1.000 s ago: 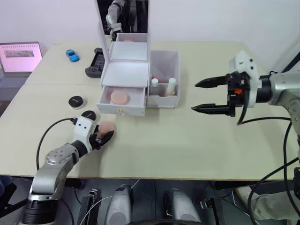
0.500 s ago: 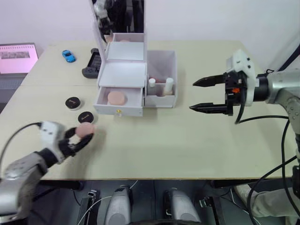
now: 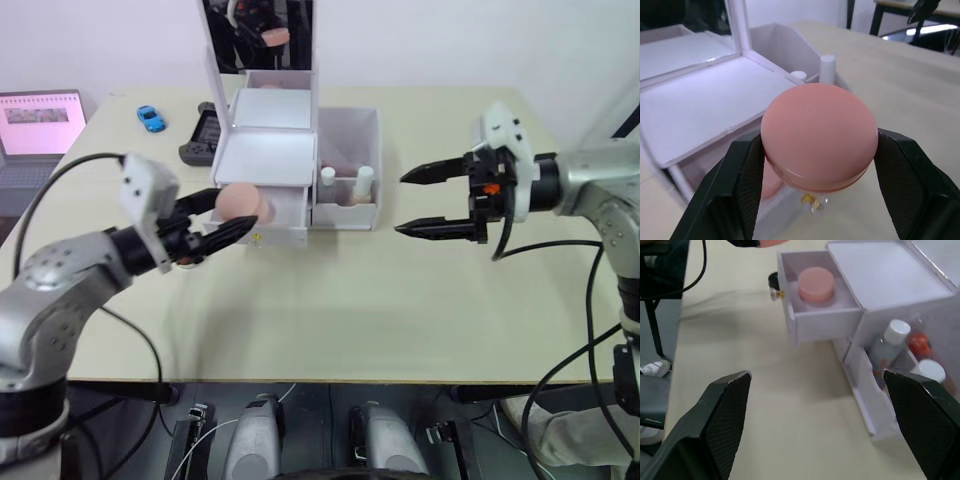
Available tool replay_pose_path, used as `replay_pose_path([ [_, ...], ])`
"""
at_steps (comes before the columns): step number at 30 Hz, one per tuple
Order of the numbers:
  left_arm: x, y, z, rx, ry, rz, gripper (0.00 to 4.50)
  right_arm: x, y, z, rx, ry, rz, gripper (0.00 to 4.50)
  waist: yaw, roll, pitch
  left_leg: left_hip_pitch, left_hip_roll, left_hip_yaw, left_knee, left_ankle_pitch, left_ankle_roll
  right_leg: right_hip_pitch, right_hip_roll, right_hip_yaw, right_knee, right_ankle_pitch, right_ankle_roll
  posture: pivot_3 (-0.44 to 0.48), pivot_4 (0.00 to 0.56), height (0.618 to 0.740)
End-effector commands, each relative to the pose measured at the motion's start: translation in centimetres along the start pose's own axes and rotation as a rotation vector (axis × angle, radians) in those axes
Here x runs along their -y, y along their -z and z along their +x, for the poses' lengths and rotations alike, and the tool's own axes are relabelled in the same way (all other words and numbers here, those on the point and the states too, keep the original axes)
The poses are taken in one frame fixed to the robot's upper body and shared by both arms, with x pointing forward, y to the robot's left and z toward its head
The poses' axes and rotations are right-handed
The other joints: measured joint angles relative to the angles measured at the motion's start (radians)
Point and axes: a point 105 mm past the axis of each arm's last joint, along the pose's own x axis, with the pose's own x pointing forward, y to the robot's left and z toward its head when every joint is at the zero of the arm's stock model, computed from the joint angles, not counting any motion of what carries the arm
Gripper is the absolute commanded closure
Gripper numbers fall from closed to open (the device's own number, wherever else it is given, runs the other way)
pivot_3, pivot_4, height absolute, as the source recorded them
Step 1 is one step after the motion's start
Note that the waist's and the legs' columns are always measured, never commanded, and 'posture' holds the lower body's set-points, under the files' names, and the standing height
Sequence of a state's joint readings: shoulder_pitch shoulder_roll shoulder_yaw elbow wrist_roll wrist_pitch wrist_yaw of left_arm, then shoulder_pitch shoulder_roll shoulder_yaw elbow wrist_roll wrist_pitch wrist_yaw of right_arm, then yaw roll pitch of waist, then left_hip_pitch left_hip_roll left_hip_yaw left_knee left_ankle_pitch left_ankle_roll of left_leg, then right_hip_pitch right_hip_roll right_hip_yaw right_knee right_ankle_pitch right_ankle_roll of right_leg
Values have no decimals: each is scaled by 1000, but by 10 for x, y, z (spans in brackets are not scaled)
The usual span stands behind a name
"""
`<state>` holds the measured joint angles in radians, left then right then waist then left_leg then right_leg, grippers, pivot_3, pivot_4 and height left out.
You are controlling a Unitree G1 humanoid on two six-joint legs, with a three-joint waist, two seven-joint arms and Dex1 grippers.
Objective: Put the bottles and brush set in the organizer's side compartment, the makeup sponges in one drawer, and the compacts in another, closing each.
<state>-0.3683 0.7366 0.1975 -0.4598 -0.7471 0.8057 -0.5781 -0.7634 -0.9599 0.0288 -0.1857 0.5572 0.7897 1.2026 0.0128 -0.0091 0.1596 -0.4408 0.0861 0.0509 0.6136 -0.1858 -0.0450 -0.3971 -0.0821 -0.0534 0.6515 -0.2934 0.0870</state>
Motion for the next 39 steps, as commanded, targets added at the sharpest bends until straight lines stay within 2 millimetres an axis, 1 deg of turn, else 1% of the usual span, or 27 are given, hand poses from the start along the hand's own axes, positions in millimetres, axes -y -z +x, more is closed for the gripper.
replay_pose_path([
  [1, -4, -1, 17, -15, -49, 12, 1835, -5, -12, -10, 27, 40, -42, 0, -1, 0, 0, 0, 0, 0, 0, 0, 0, 0, 0, 0, 0, 0, 0, 0, 150, 740],
  [5, -1, 3, 39, -36, -41, 1, 1835, -13, -11, -12, 34, 55, -29, 0, 1, 0, 0, 0, 0, 0, 0, 0, 0, 0, 0, 0, 0, 0, 0, 0, 150, 740],
  [8, -1, 6, 45, -64, -34, -3, 1835, -17, -13, -13, 45, 57, -25, 0, 1, -1, 0, 0, 0, 0, 1, 0, 0, 0, 0, 0, 0, 0, 0, 0, 150, 740],
  [9, -2, 8, 46, -78, -33, 1, 1835, -19, -14, -14, 49, 56, -26, 0, 1, -1, 0, 0, 0, 0, 1, 0, 0, 0, 0, 0, 0, 0, 0, 0, 150, 740],
  [12, -9, 13, 50, -125, -64, 27, 1835, -22, -28, -19, 109, 59, -34, 0, 1, -1, 0, 0, 0, -1, 1, 0, 0, 0, 0, 0, 0, 0, 0, 0, 150, 740],
  [14, -11, 15, 53, -132, -72, 33, 1835, -23, -31, -19, 125, 61, -36, 0, 0, -1, 0, 0, 0, -1, 1, 0, 0, 0, 0, 0, 0, 0, 0, 0, 150, 740],
  [19, -7, 14, 61, -114, -54, 15, 1835, -22, -31, -18, 126, 80, -40, 0, 3, -1, 0, 0, 0, -1, 1, 0, 0, 1, 0, 0, 0, 0, 0, 0, 150, 740],
  [28, 0, 12, 65, -110, -12, 1, 1835, -21, -28, -20, 118, 101, -33, 0, 1, -1, 0, 0, 0, -1, 1, 0, 0, 1, 0, 0, 0, 0, 0, 0, 150, 740],
  [30, 0, 12, 65, -108, -13, -7, 786, -20, -27, -20, 114, 105, -32, 0, 1, -1, 0, 0, 0, -1, 1, 0, 0, 1, 0, 0, 0, 0, 0, 0, 150, 740],
  [31, 0, 13, 65, -111, -13, -4, 331, -20, -26, -20, 112, 106, -32, 0, 1, -1, 0, 0, 0, -1, 1, 0, 0, 1, 0, 0, 0, 0, 0, 0, 150, 740],
  [32, 0, 12, 64, -108, -12, -3, 42, -20, -26, -20, 110, 106, -31, 0, 1, -1, 0, 0, 0, -1, 1, 0, 0, 1, 0, 0, 0, 0, 0, 0, 150, 740],
  [35, 0, 5, 60, -88, -7, -1, 42, -19, -24, -20, 105, 106, -31, 0, 1, -1, 0, 0, 0, -1, 1, 0, 0, 1, 0, 0, 0, 0, 0, 0, 150, 740],
  [39, -4, -9, 50, -47, -13, 10, 42, -19, -24, -20, 103, 100, -32, 0, 0, -1, 0, 0, 0, -1, 1, 0, 0, 1, 0, 0, 0, 0, 0, 0, 150, 740],
])
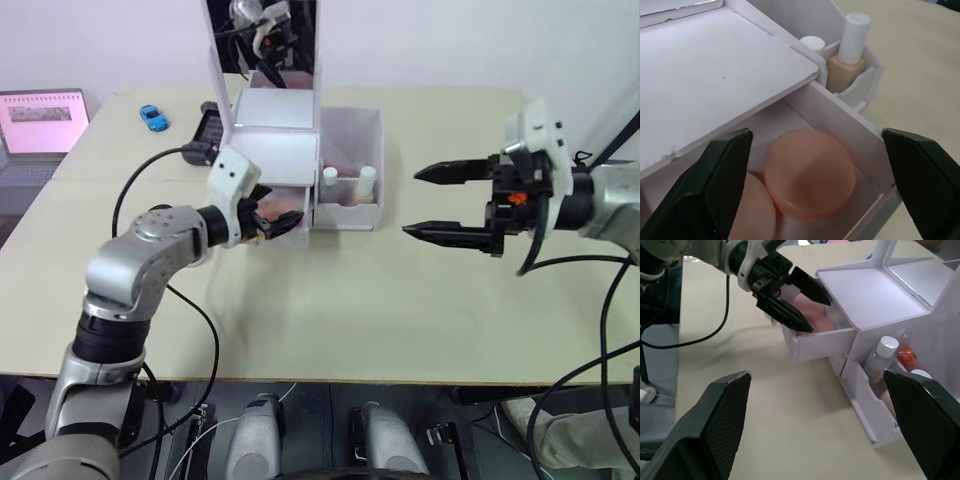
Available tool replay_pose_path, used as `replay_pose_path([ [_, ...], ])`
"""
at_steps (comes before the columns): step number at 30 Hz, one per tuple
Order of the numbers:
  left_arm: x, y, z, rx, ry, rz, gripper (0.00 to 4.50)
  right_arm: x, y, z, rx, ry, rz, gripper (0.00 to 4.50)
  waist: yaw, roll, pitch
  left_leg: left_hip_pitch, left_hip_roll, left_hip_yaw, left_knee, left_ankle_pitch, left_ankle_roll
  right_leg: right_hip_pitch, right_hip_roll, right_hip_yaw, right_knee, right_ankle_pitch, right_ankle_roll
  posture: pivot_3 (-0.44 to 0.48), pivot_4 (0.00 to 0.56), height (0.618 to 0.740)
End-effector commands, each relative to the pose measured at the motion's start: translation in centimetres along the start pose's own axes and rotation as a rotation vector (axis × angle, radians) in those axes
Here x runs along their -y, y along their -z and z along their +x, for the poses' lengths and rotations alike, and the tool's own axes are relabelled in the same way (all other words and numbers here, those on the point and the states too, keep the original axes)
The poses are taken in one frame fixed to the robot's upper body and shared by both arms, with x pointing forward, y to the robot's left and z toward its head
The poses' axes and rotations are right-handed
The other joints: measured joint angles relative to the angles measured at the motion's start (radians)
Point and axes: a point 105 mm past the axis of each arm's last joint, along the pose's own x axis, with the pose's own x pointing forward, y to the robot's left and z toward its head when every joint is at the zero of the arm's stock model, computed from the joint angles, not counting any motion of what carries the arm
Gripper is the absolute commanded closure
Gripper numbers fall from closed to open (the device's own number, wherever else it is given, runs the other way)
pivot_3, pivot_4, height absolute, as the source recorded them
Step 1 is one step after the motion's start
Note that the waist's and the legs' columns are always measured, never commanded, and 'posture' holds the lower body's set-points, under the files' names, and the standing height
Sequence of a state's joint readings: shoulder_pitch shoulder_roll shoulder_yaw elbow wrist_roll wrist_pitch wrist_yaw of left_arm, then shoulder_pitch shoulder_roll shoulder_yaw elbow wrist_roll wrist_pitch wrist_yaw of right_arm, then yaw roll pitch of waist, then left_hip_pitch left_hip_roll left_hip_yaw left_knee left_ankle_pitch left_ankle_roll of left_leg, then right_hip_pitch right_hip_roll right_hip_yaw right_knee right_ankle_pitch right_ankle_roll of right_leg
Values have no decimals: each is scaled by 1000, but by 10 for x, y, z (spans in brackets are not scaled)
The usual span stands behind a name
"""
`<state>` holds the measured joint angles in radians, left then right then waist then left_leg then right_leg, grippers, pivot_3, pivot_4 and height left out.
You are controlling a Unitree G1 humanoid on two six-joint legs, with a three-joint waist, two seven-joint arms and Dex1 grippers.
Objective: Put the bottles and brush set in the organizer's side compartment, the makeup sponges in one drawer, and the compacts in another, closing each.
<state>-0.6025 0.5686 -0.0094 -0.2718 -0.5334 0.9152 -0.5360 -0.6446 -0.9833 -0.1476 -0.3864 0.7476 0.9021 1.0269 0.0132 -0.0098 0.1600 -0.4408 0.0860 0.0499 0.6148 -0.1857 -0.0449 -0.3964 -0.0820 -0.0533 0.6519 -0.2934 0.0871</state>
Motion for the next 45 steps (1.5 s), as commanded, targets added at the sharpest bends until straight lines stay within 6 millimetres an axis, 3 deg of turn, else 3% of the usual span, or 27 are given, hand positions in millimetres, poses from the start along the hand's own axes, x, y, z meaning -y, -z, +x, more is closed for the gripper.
replay_pose_path([
  [1, -1, -27, -17, 90, -5, 58, 42, 2, -8, -5, 10, 16, -48, 0, 0, 0, 0, 0, 0, 0, 0, 0, 0, 0, 0, 0, 0, 0, 0, 0, 150, 740],
  [7, -1, -46, -61, 207, 15, 108, 42, 5, -11, -1, 17, -17, -65, 0, -5, 0, 0, 0, 0, 0, -1, 0, 0, -1, 0, 1, 0, 0, 0, 0, 150, 740],
  [12, 1, -18, -104, 158, 1, 108, 42, 11, -17, 5, 39, -55, -89, 0, -6, 0, 0, 0, 0, 1, -1, 0, 0, -1, 0, 1, 0, 0, 0, 0, 150, 740],
  [15, 2, 10, -117, 121, -39, 59, 940, 15, -22, 11, 57, -74, -105, 0, -5, 0, 0, 0, 0, 1, -1, 0, 0, -1, 0, 1, 0, 0, 0, 0, 150, 740],
  [18, 0, 27, -122, 118, -109, 22, 2494, 19, -27, 15, 67, -91, -116, 0, 3, 0, 0, 0, 0, 0, -1, 0, 0, 0, 0, 0, 0, 0, -1, 0, 150, 740],
  [22, 4, 40, -113, 162, -173, -16, 4484, 21, -31, 19, 69, -109, -128, 0, 2, 0, 0, 0, 0, 1, 0, 0, 0, 0, -1, 0, -1, 0, -1, 0, 150, 740],
  [28, -5, 55, -83, 162, -263, -48, 4484, 22, -33, 19, 59, -96, -137, 0, 0, 0, 0, 0, 0, 1, -1, 0, 0, 0, 0, 0, 0, 0, 0, 0, 150, 740],
  [37, -17, 37, -50, 230, -251, -50, 4484, 20, -32, 8, 37, -37, -138, 0, 1, 0, 0, 0, 0, 1, 0, 0, 0, 0, 0, 0, 0, 0, 0, 0, 150, 740],
  [45, -31, 36, -34, 225, -281, -23, 4484, 18, -33, 1, 30, 3, -132, 0, 0, 0, 0, 0, 0, 1, 0, 0, 0, 0, 0, 0, 0, 0, 0, 0, 150, 740],
])
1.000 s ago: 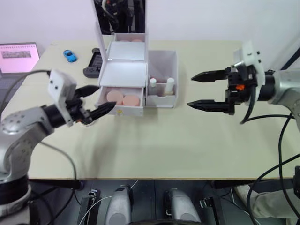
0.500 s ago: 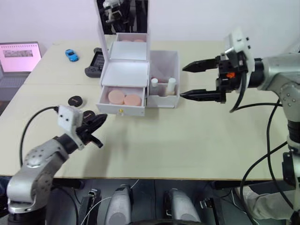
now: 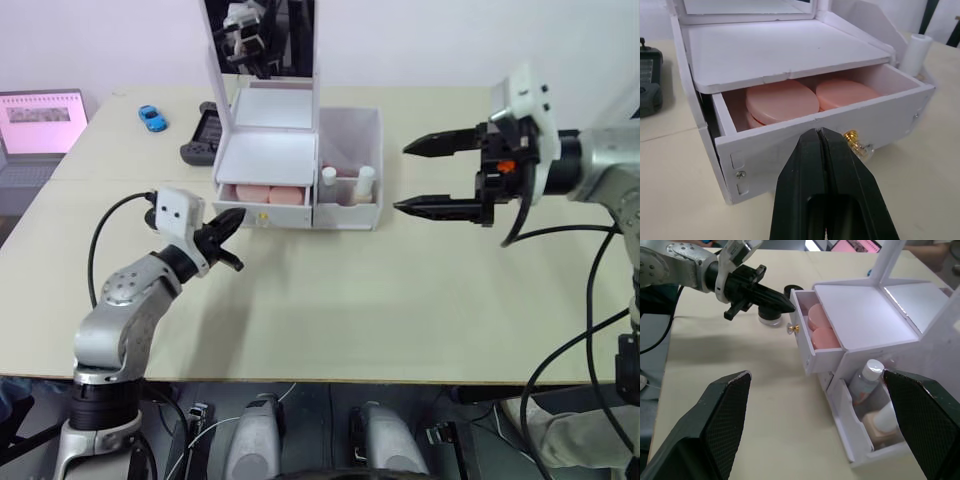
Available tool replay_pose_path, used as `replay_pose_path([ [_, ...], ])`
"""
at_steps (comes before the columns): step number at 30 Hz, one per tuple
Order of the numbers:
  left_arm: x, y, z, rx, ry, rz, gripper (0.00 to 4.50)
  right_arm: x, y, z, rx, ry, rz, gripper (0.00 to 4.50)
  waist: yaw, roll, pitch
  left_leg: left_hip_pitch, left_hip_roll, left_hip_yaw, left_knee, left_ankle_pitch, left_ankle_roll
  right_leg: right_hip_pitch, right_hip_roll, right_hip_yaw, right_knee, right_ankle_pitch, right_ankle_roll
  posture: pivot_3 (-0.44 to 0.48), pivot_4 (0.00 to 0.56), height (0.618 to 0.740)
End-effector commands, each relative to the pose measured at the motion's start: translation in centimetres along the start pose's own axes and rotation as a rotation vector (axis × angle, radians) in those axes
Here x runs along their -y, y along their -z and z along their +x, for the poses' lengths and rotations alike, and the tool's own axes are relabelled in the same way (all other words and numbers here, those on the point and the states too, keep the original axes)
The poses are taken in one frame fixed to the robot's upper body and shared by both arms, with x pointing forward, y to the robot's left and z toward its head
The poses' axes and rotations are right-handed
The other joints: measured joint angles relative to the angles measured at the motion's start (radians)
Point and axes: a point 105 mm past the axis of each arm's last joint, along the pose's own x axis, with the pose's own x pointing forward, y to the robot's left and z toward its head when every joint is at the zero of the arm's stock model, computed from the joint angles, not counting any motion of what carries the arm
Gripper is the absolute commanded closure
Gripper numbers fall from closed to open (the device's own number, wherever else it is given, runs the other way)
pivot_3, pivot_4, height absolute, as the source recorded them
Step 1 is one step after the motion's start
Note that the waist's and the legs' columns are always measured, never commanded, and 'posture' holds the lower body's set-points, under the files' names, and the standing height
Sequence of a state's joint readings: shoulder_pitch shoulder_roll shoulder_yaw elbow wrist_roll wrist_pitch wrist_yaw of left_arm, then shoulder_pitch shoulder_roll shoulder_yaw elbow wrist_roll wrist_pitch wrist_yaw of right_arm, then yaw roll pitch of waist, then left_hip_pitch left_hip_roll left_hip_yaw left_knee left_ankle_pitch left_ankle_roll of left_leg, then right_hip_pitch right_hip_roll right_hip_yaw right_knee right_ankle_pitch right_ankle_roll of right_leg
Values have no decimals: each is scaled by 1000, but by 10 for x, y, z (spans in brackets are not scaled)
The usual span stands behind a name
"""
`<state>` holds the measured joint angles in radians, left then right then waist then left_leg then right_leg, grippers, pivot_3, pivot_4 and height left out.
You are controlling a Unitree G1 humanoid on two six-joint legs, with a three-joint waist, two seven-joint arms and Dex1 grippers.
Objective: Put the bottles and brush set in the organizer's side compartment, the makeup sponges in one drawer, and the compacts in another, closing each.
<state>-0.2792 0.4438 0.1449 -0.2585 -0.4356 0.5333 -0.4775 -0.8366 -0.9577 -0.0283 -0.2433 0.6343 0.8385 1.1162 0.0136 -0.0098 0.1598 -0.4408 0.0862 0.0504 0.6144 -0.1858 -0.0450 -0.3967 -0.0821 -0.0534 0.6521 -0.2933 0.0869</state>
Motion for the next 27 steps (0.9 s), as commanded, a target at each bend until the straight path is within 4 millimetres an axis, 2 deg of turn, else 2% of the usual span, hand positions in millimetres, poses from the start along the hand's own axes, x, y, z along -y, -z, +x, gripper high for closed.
replay_pose_path([
  [1, -4, -13, 6, 47, -23, 44, 4484, -1, -13, -8, 28, 29, -46, 0, 0, 0, 0, 0, 0, 0, 0, 0, 0, 0, 0, 0, 0, 0, 0, 0, 150, 740],
  [6, -2, -23, 24, 86, -38, 39, 4484, 1, -7, -10, 10, 59, -49, 0, 5, 0, 0, 0, 0, 0, 0, 0, 0, 0, 0, 0, 0, 0, 0, 0, 150, 740],
  [13, 4, -19, 41, 63, -21, 58, 4484, 2, -7, -8, 14, 55, -49, 0, 1, 0, 0, 0, 0, 0, 1, 0, 0, 1, 0, 0, 0, 0, 1, 0, 150, 740],
  [23, 3, -18, 43, 64, -27, 53, 4484, 5, -8, -7, 24, 62, -50, 0, 2, 0, 0, 0, 0, 0, 1, 0, 0, 1, 0, 0, 0, 0, 1, 0, 150, 740],
  [27, 1, -21, 32, 62, -30, 107, 4484, 15, -4, -12, 58, 86, 61, 0, 0, 0, 0, 0, 0, 0, 1, 0, 0, 1, 0, 0, 0, 0, 1, 0, 150, 740],
])
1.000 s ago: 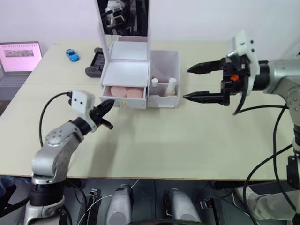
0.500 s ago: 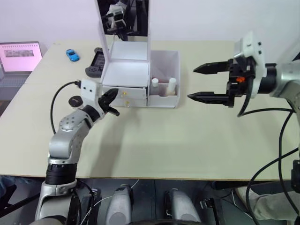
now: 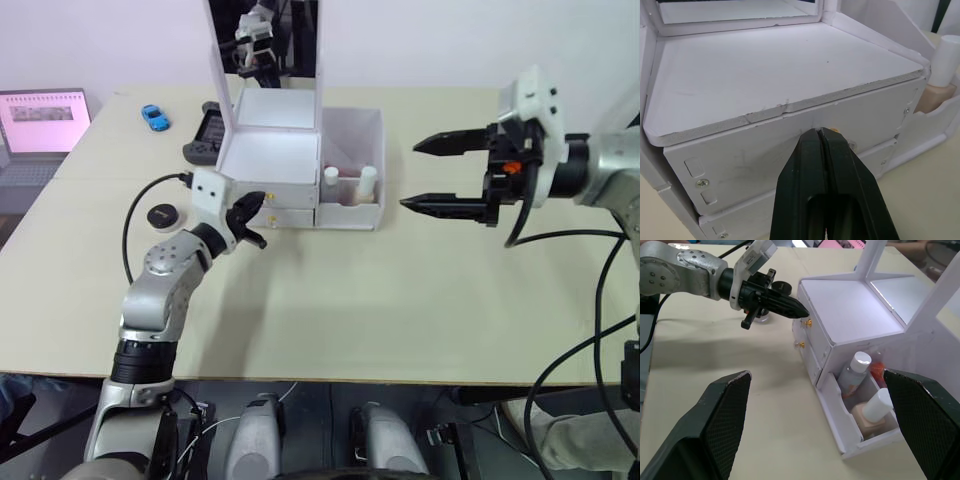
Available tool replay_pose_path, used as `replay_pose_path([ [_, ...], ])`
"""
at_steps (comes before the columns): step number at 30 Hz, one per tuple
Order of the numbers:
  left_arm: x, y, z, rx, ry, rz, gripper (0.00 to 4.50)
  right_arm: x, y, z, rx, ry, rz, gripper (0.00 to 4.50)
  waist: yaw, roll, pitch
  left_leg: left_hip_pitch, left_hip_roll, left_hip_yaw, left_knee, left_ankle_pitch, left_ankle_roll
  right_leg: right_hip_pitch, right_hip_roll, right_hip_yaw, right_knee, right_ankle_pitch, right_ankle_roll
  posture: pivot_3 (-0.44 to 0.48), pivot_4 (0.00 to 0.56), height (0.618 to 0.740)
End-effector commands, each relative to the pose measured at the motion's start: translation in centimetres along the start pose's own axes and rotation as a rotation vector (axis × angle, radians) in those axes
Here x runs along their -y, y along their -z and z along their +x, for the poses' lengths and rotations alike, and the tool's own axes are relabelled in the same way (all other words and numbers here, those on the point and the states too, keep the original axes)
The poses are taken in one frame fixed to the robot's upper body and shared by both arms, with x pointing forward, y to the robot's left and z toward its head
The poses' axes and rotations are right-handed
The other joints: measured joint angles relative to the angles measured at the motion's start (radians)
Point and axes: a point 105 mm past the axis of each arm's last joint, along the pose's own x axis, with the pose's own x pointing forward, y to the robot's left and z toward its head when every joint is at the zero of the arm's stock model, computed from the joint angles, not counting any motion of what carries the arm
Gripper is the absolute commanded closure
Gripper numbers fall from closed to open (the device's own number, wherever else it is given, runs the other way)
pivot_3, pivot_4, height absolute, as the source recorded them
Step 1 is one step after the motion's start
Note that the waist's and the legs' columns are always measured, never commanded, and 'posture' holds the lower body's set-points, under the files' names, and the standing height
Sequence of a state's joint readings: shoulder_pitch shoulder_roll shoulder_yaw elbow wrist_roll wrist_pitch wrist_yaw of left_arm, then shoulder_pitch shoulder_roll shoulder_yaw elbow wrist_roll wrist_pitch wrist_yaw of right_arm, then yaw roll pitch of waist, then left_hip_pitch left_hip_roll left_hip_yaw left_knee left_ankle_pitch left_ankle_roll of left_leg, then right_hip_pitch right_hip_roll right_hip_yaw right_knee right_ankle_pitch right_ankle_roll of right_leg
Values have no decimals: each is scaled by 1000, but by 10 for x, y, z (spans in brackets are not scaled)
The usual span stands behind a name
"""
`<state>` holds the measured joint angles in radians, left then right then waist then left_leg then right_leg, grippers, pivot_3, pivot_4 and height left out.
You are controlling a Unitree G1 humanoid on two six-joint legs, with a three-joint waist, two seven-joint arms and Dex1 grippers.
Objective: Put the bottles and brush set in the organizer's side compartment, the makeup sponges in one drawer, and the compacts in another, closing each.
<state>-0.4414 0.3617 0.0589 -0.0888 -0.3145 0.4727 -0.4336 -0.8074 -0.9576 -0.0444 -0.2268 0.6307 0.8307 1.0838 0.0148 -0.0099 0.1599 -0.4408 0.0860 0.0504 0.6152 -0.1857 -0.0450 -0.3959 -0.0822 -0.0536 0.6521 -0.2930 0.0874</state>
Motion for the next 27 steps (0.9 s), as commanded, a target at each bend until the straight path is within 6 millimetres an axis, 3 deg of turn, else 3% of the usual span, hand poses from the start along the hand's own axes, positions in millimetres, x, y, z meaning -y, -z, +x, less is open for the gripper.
replay_pose_path([
  [1, -6, -16, -15, 38, -9, 86, 4484, 11, -4, -10, 36, 37, 58, 0, -1, 0, 0, 0, 0, 0, 0, 0, 0, 0, 0, 0, 0, 0, 0, 0, 150, 740],
  [4, -12, -7, -40, -9, 18, 112, 3613, 22, 28, -15, -10, 90, 133, 0, -4, 0, 0, 0, 0, 0, -1, 0, 0, -1, 0, 0, -1, 0, 0, 0, 150, 740],
  [7, -17, -3, -67, -35, 45, 117, 2164, 33, 59, -22, -50, 155, 152, 0, -3, 0, 0, 0, 0, 0, -1, 0, 0, -1, 0, 0, -1, 0, 0, 0, 150, 740],
  [11, -48, 3, -120, -127, -61, 153, 139, 48, 99, -39, -55, 272, 179, 0, -5, 0, 0, 0, 0, 1, -2, 0, 0, -1, 0, 0, -1, 0, 0, 0, 150, 740],
  [14, -62, 1, -158, -134, -126, 126, 60, 53, 122, -55, -43, 347, 195, 0, -4, 0, 0, 0, 0, 1, -2, 0, 0, -2, 0, 0, -1, 0, 0, 0, 150, 740],
  [17, -90, 15, -205, -266, -238, 175, 60, 52, 136, -71, -20, 390, 171, 0, -3, 1, 0, 0, 0, 1, -1, 0, 0, -1, 0, 0, -1, 0, 0, 0, 150, 740],
  [20, -131, 12, -255, -285, -381, 164, 60, 46, 156, -87, -25, 403, 180, 0, -3, 1, 0, 1, 1, 1, -2, 0, 0, -1, 0, -1, -1, -1, -1, 0, 150, 740],
  [22, -147, 12, -281, -280, -465, 150, 60, 51, 166, -104, -5, 484, 217, 0, -5, 1, 0, 1, 1, 1, -2, 0, 0, -1, 0, -1, -1, -1, -2, 0, 150, 740],
  [24, -150, 16, -291, -281, -480, 125, 60, 55, 172, -113, 1, 532, 227, 0, -5, 2, 0, 1, 1, 2, -2, 0, 0, -1, -1, -1, -3, -2, -4, 0, 150, 740],
  [27, -153, 18, -298, -284, -491, 134, 60, 51, 178, -111, -2, 516, 234, 0, -6, 2, 0, 1, 0, 3, -2, 0, -1, -1, -2, 0, -4, -2, -4, 0, 150, 740],
])
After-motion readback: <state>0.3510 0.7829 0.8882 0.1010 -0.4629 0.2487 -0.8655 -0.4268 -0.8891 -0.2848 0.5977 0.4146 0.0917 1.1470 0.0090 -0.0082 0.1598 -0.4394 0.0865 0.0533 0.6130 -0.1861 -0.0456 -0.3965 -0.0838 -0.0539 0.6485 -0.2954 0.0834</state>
